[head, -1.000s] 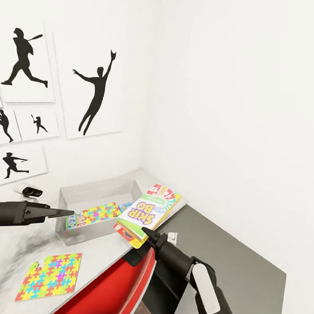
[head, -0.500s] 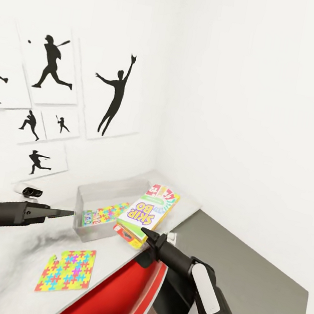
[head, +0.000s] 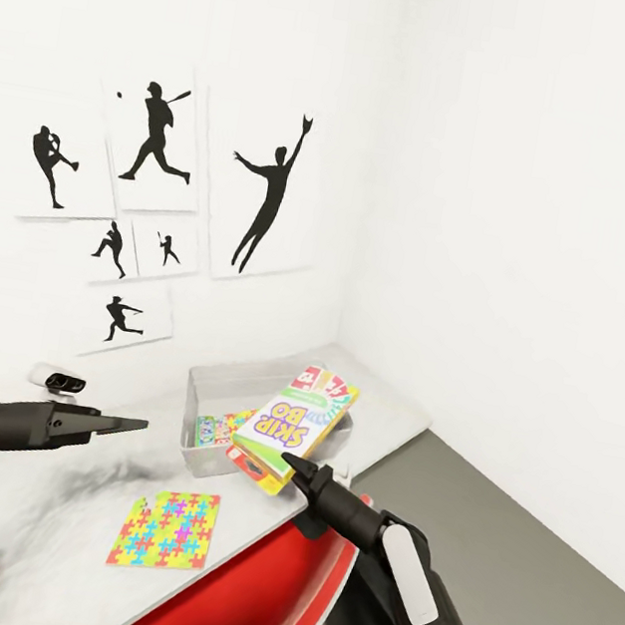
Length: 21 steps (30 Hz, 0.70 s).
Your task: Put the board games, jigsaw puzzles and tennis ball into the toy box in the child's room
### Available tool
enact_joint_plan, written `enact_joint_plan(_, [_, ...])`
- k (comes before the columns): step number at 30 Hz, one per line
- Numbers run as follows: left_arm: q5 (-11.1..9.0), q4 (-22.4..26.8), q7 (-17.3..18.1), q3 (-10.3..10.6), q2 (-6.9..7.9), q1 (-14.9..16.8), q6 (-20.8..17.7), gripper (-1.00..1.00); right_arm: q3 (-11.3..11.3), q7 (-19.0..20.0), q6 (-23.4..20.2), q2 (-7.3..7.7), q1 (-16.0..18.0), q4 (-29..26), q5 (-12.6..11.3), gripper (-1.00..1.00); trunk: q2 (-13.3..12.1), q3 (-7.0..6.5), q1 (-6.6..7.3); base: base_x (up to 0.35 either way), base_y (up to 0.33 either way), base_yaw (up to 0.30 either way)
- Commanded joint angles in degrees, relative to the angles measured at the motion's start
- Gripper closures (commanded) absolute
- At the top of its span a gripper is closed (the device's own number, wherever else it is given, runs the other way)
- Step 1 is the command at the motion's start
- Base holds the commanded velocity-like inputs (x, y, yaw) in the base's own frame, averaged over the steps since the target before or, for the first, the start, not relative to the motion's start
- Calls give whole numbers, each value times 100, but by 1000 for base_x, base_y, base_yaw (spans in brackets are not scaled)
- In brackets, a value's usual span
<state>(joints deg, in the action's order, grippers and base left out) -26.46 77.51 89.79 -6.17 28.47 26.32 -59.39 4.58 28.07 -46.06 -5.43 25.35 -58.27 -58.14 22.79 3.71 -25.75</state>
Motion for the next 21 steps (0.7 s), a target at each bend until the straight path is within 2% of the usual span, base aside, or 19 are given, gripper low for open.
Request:
enact_joint_plan(1, [1, 1, 21, 2, 2, 5, -61, -100, -3, 8, -25, -2, 5, 0, -4, 100, 13, 13, -4, 0, 0, 20])
enact_joint_plan(12, [-38, -21, 21, -7, 1, -51, -61, -100, 1, -2, -25, -2, 5, 0, -4, 100, 13, 13, -4, 0, -7, 7])
enact_joint_plan(21, [-43, -9, 21, -7, 1, -57, -61, -100, 25, -34, -25, -2, 5, 0, -4, 100, 13, 13, -4, 0, -233, 233])
